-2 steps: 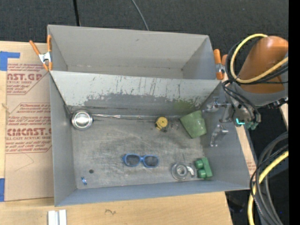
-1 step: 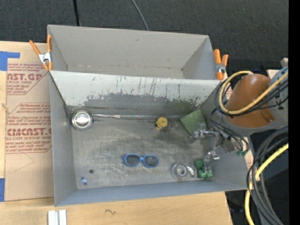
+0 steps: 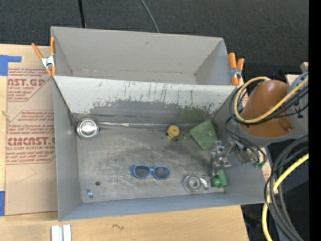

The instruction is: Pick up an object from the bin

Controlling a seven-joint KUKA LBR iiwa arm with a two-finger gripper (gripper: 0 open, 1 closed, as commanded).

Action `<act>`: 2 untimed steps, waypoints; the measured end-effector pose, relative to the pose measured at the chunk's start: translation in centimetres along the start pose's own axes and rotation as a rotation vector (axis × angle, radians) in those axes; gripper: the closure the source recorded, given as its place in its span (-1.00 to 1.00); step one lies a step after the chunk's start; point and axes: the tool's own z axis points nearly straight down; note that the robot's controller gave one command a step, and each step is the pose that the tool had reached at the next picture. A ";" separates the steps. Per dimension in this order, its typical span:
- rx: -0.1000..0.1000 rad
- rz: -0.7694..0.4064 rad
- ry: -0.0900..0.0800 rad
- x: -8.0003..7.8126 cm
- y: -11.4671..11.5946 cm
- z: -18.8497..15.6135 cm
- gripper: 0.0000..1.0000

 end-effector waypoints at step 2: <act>-0.003 0.001 0.012 0.3 0.0 0.2 1.00</act>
Offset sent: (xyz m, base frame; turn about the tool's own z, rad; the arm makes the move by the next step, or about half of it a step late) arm 0.0000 0.0000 0.0000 0.0000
